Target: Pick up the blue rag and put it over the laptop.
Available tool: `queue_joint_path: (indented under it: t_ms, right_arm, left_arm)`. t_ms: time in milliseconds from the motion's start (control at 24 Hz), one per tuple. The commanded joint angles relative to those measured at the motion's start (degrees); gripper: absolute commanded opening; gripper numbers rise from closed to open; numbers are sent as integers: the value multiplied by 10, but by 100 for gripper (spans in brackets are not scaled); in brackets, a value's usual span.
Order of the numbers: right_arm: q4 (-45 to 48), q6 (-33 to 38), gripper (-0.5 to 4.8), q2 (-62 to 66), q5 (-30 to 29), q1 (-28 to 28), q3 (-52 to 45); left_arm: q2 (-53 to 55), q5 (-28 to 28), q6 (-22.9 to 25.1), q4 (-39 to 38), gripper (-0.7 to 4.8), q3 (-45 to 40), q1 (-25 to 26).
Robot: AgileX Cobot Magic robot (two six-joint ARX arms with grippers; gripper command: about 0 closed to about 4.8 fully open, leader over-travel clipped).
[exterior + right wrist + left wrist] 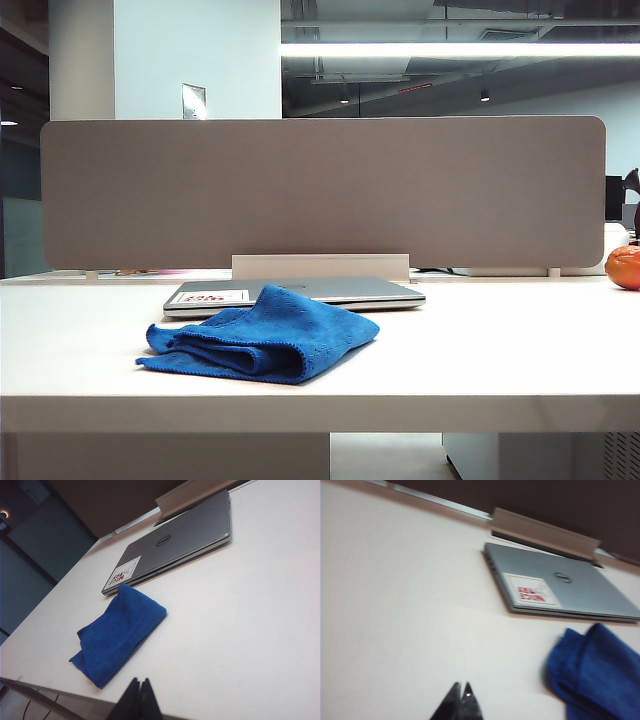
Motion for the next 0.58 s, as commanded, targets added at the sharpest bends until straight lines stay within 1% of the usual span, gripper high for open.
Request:
queue_joint_path:
  t_ms: [42, 291, 416, 582]
  right_arm:
    - [8, 1, 0, -1, -2, 0, -3]
    - [8, 0, 0, -1, 0, 0, -3]
    - [8, 0, 0, -1, 0, 0, -3]
    - [8, 0, 0, -1, 0, 0, -3]
  left_arm:
    - [0, 51, -7, 9, -6, 22, -3]
    - [24, 78, -7, -10, -6, 83, -2]
    - [87, 111, 0, -9, -6, 120, -3]
    - [191, 122, 0, -4, -6, 172, -3]
